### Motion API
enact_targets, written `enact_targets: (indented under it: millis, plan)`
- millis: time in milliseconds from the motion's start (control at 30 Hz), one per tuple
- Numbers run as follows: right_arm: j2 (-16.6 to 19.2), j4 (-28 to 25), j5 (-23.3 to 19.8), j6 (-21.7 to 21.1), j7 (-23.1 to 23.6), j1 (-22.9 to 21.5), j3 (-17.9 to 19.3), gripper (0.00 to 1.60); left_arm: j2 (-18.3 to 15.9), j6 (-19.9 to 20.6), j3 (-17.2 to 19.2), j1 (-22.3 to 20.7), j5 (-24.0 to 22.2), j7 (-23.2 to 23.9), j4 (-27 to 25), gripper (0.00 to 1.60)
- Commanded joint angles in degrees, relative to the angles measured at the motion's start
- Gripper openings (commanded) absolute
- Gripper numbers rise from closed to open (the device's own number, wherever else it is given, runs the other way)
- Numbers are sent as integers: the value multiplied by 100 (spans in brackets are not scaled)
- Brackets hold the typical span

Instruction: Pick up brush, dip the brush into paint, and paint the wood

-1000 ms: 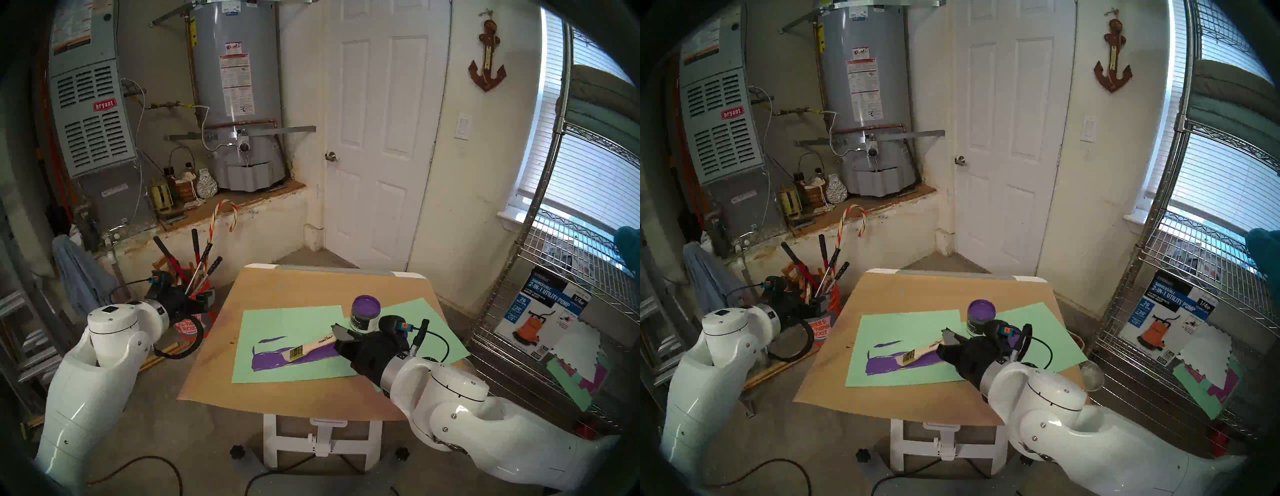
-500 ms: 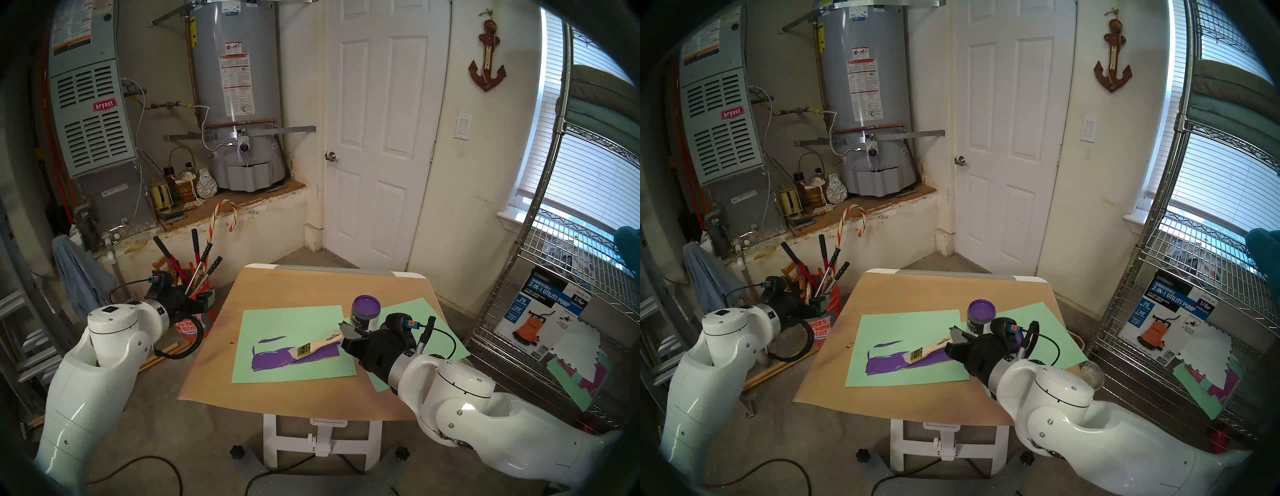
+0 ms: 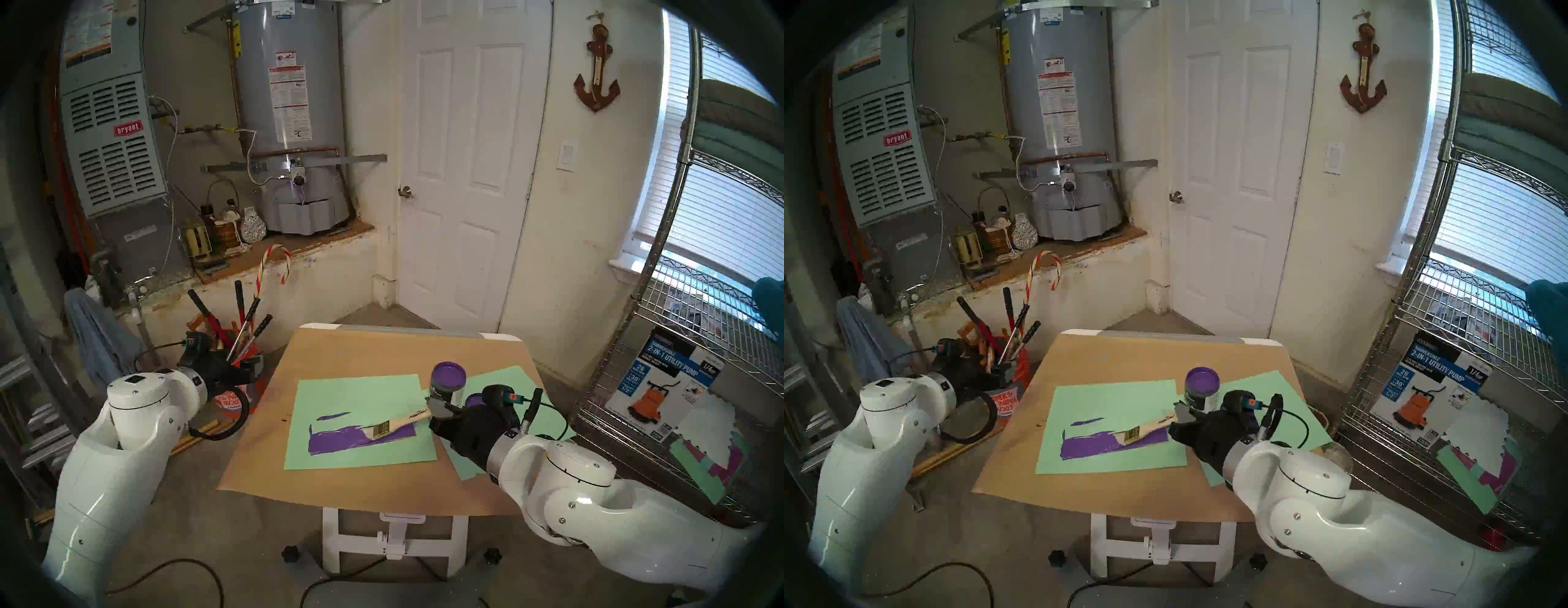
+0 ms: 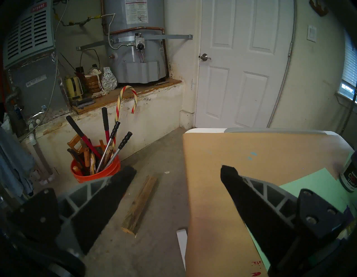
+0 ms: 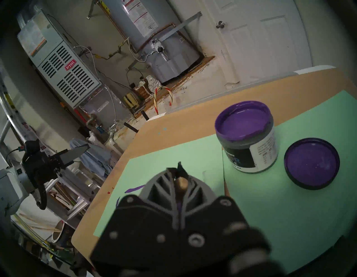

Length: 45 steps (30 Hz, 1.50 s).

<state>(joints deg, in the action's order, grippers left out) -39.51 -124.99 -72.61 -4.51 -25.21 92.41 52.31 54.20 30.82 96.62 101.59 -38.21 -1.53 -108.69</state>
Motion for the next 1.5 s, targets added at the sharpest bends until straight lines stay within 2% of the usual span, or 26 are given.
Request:
enact_targets:
  millis: [0, 633, 1467]
  plan:
    - [89, -90, -34, -11, -15, -21, 94, 0, -6, -14, 63, -26, -13, -11, -97, 160]
    - [356, -122, -23, -41, 15, -18, 240, 0, -6, -15, 63, -26, -13, -11, -97, 160]
    - [892, -124, -28, 63, 131, 215, 513, 0, -6, -14, 63, -26, -13, -11, -97, 160]
